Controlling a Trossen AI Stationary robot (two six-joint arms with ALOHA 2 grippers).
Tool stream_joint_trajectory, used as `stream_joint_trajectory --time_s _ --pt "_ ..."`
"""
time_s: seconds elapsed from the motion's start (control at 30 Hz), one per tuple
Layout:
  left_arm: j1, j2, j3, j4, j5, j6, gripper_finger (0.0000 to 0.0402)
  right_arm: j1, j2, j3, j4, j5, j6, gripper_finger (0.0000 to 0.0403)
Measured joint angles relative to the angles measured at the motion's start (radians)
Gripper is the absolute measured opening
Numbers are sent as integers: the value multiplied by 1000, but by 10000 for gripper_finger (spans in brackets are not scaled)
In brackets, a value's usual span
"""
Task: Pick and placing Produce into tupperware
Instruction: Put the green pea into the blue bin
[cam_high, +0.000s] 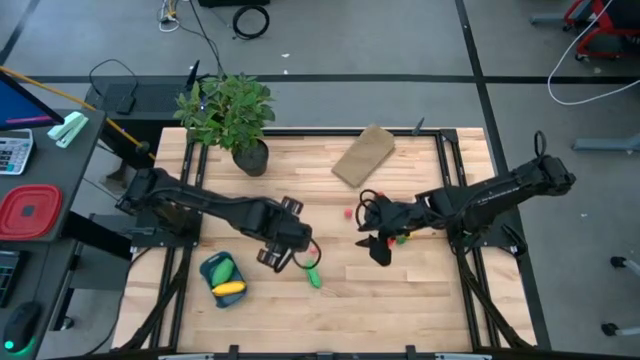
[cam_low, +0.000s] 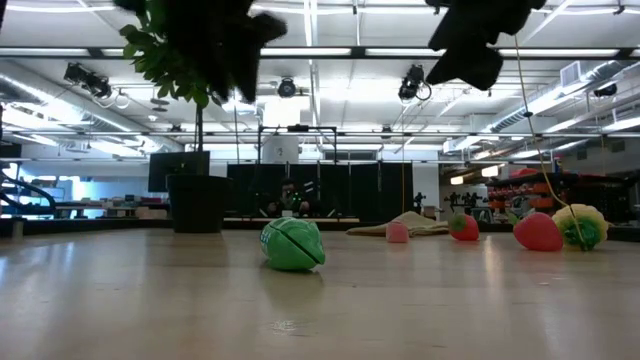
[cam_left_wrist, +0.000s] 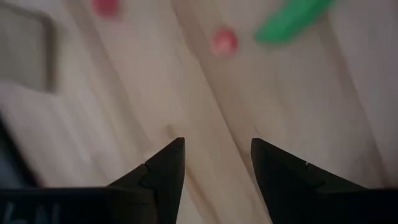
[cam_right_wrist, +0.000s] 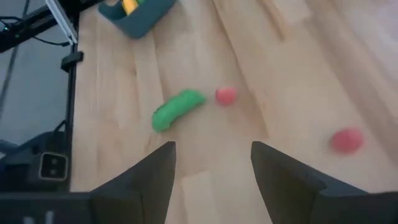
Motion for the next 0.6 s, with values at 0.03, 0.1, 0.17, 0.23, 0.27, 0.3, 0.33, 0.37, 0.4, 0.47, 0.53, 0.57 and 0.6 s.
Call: stream_joint_trajectory --time_s 0.03,0.1,0.17,0.23,0.27,0.3,0.33,0.37,0.4,0.47,0.53,0.57,0.6 --pt "3 0 -27 6 11 -3 190 9 0 0 -13 0 15 219" --pt "7 0 -82 46 38 -10 190 24 0 0 -39 16 28 219" --pt "5 0 -125 122 61 -9 189 30 0 0 -62 53 29 220" --pt "-4 0 -151 257 82 6 189 31 0 0 -70 109 29 219" --pt "-8 0 -160 310 99 22 189 30 0 0 -69 138 30 220" --pt "-11 0 -166 349 129 36 189 30 0 0 -69 168 32 220" --pt "-13 0 -170 377 163 49 189 30 0 0 -69 192 34 220" --pt "-13 0 -176 398 198 53 189 31 0 0 -69 208 41 220" --pt "-13 5 -180 412 229 53 189 31 0 0 -70 217 51 220" --pt "-27 17 -181 398 251 57 189 31 0 0 -69 219 57 219" --pt "-45 38 -182 393 252 101 190 31 0 0 -69 219 52 220" --pt "-57 49 -182 396 253 141 190 30 0 0 -69 219 50 219" --pt "-67 62 -182 398 252 185 190 27 0 0 -69 222 47 220"
